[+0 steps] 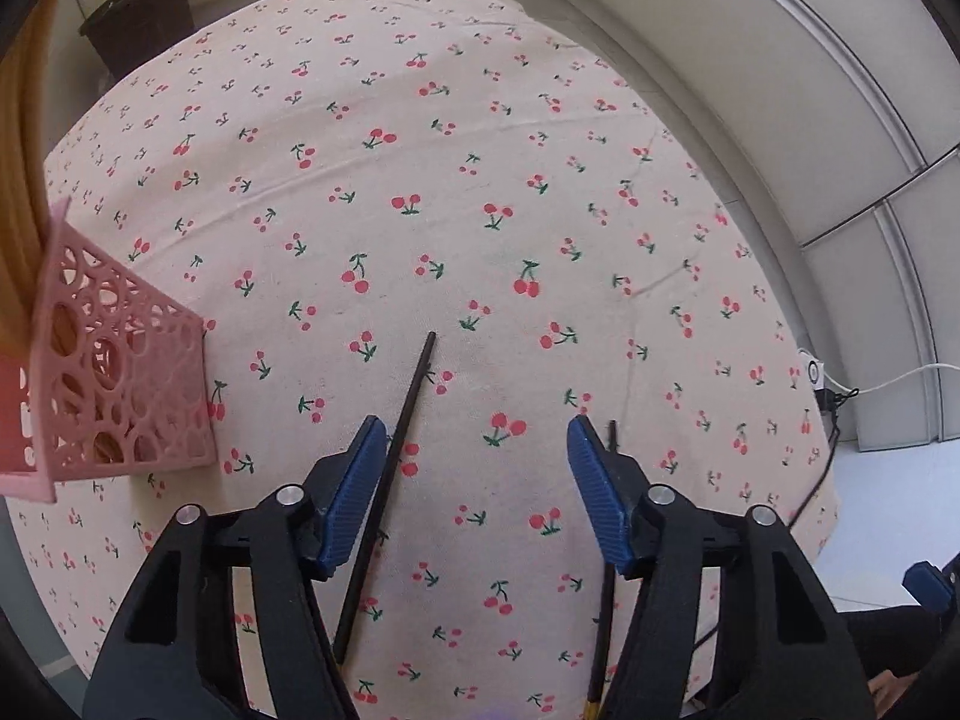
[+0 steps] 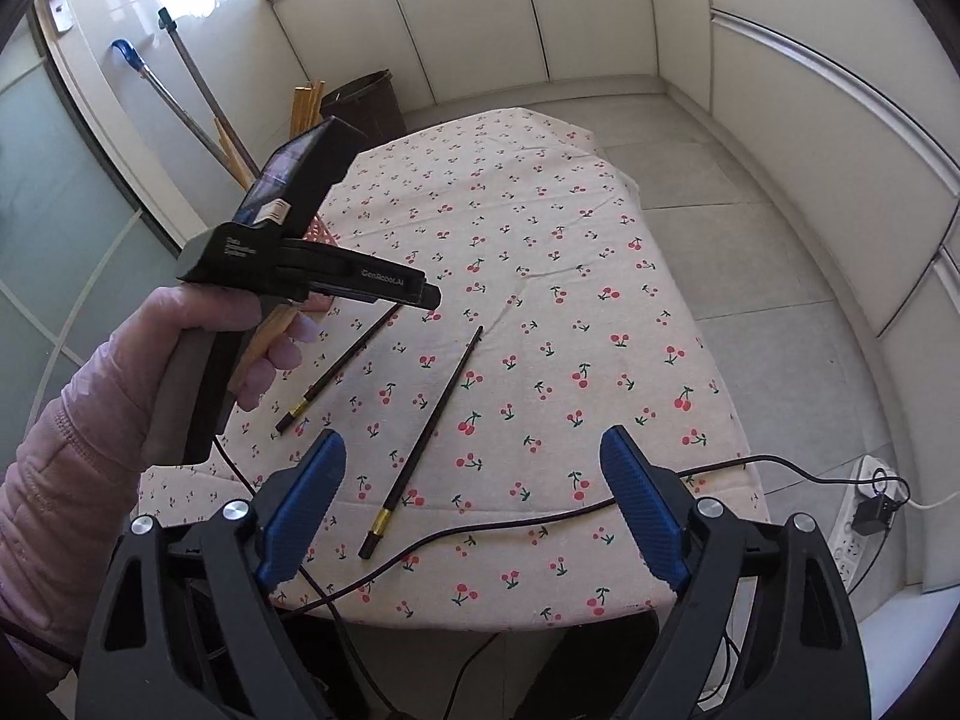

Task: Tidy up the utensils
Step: 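Move both open tools toward the dark chopsticks on the cloth, then close the left tool on a dark chopstick while the right tool grasps the other, then lift both dark chopsticks upright and carry them over the pink holder, then lower both dark chopsticks into the pink holder and open both tools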

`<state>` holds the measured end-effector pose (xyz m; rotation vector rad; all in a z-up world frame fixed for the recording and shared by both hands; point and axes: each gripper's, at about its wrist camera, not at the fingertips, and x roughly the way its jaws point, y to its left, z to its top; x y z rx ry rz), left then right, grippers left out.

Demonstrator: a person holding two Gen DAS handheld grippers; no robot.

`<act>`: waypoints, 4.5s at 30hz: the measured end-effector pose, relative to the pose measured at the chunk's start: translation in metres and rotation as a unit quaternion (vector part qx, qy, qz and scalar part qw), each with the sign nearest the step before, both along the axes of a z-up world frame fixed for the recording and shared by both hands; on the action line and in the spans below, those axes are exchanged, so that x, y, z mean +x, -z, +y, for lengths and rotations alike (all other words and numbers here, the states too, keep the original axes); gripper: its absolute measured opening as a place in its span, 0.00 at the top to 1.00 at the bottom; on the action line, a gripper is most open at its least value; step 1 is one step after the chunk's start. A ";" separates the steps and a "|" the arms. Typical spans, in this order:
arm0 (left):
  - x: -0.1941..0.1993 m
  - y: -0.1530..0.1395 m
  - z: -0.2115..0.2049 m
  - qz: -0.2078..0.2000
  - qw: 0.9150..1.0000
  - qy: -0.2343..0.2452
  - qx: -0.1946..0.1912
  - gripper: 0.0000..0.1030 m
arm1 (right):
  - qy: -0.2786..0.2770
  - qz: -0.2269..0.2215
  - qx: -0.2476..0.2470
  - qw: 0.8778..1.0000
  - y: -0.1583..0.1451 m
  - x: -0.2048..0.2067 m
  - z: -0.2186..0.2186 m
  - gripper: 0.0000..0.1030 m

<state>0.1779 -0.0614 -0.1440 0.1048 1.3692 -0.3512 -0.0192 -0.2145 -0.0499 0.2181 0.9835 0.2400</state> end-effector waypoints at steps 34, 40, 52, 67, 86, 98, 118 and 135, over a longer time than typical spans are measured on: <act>-0.104 -0.122 0.081 -0.190 0.981 -0.036 0.019 0.96 | 0.056 0.122 -0.024 0.991 0.071 0.115 0.062 0.23; -0.105 -0.140 0.104 -0.220 0.974 -0.059 0.007 0.96 | 0.077 0.153 -0.001 0.985 0.104 0.130 0.071 0.52; -0.110 -0.152 0.114 -0.232 0.970 -0.068 -0.012 0.96 | 0.092 0.107 -0.022 0.990 0.099 0.131 0.075 0.95; -0.116 -0.166 0.121 -0.253 0.963 -0.083 -0.030 0.96 | 0.058 -0.022 -0.042 0.997 0.019 0.101 0.084 0.96; -0.121 -0.176 0.128 -0.269 0.957 -0.101 -0.032 0.96 | 0.044 -0.081 -0.027 0.995 -0.022 0.077 0.082 0.96; -0.122 -0.179 0.132 -0.280 0.953 -0.117 -0.018 0.96 | 0.040 -0.101 -0.004 0.994 -0.036 0.073 0.076 0.96; -0.098 -0.262 0.142 -0.364 0.917 -0.154 -0.057 0.96 | 0.019 -0.251 0.080 0.964 -0.180 0.076 0.065 0.95; -0.046 -0.230 0.187 -0.315 0.909 -0.250 -0.112 0.89 | -0.019 -0.254 0.085 0.963 -0.181 0.121 0.106 0.95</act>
